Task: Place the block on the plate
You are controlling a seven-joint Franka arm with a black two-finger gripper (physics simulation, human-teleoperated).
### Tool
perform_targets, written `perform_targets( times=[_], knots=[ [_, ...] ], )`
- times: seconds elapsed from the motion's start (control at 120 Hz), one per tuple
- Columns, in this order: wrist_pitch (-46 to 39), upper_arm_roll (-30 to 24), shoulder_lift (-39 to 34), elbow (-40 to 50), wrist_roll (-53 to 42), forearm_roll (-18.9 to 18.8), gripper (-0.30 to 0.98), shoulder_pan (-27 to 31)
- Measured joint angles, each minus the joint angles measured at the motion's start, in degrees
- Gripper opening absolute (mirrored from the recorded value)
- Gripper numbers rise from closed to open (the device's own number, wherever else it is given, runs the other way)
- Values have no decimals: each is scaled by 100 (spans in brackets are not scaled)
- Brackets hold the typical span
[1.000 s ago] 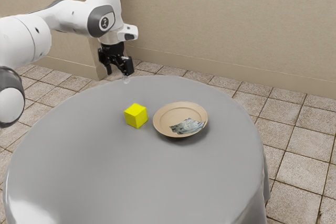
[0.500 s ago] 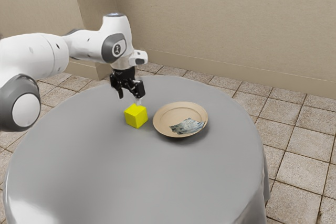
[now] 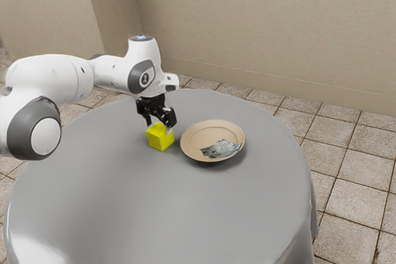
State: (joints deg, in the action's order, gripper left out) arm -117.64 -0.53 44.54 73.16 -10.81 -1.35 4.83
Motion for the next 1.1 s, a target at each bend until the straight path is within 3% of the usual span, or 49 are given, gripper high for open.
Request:
perform_targets(
  times=[0.383, 0.542, 0.883, 1.1],
  knots=[
    [-308, 6, 239, 64, 45, 41, 68, 18],
    [-338, 3, 236, 46, 56, 57, 42, 5],
    [-264, 5, -210, 253, 72, 67, 41, -5],
    [-106, 10, -747, 472, 86, 71, 40, -354]
  ],
)
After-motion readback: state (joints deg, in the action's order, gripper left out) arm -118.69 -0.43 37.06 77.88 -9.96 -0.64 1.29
